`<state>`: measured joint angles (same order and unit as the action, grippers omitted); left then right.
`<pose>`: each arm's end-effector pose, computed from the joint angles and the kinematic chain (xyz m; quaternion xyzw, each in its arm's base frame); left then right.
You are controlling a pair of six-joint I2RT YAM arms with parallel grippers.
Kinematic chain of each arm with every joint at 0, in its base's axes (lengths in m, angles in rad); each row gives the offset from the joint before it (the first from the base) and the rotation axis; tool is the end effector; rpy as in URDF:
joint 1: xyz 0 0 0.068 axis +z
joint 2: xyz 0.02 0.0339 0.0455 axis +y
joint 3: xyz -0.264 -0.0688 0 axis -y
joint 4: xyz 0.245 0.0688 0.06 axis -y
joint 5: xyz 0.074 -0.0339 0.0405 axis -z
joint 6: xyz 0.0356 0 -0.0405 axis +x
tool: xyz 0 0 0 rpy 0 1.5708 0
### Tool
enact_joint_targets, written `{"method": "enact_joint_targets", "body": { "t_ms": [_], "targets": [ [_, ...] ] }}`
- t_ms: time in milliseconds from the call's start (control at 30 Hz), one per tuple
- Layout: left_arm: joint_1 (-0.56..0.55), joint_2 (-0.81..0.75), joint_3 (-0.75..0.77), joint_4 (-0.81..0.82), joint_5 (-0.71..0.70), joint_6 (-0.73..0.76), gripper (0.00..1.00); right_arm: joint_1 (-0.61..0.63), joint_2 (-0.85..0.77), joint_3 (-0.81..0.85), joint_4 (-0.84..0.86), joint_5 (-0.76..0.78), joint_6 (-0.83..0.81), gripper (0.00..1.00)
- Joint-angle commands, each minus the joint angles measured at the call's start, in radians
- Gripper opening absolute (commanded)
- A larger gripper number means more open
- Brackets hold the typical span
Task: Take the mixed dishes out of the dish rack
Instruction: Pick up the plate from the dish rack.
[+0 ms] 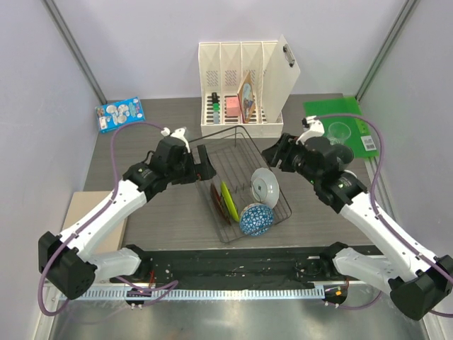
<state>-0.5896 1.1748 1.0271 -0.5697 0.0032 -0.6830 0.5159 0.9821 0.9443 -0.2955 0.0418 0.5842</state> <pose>0.2093 -0.1402 0.3083 -0.0418 0.9094 -0.2471 0.3320 0.1956 0.1092 0.3479 0.0399 0.8135 0.2886 0.5033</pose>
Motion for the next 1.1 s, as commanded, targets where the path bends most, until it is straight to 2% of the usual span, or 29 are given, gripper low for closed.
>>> {"method": "enact_joint_targets", "body": {
  "t_ms": [0, 67, 200, 367, 500, 733, 833, 933, 967, 1067],
  "targets": [
    [-0.001, -0.056, -0.016, 0.093, -0.133, -0.081, 1.00, 0.056, -0.054, -0.062, 0.061, 0.179, -0.118, 0.66],
    [-0.001, -0.049, 0.007, 0.055, -0.160, -0.061, 1.00, 0.059, -0.040, -0.077, 0.036, 0.056, -0.148, 0.67],
    [0.001, -0.021, 0.051, -0.033, -0.190, -0.032, 1.00, 0.064, -0.043, -0.165, 0.102, -0.016, -0.132, 0.67],
    [0.001, -0.063, -0.022, 0.016, -0.178, -0.062, 1.00, 0.068, -0.049, -0.202, 0.078, 0.073, -0.139, 0.65],
    [0.001, -0.087, -0.039, 0.022, -0.178, -0.067, 1.00, 0.067, -0.033, -0.213, 0.042, 0.070, -0.152, 0.63],
    [0.001, -0.078, -0.050, 0.022, -0.166, -0.064, 1.00, 0.067, -0.036, -0.256, 0.075, 0.063, -0.133, 0.62],
    [0.001, -0.069, -0.056, 0.025, -0.163, -0.066, 1.00, 0.068, 0.003, -0.257, 0.079, 0.036, -0.129, 0.59],
    [0.001, -0.057, -0.062, 0.027, -0.158, -0.067, 1.00, 0.069, 0.017, -0.260, 0.094, 0.010, -0.123, 0.51],
    [0.001, -0.053, -0.064, 0.027, -0.157, -0.067, 1.00, 0.067, 0.018, -0.262, 0.101, 0.001, -0.118, 0.46],
    [0.001, -0.044, -0.074, 0.033, -0.149, -0.069, 1.00, 0.070, 0.020, -0.262, 0.131, -0.026, -0.115, 0.40]
  ]
}}
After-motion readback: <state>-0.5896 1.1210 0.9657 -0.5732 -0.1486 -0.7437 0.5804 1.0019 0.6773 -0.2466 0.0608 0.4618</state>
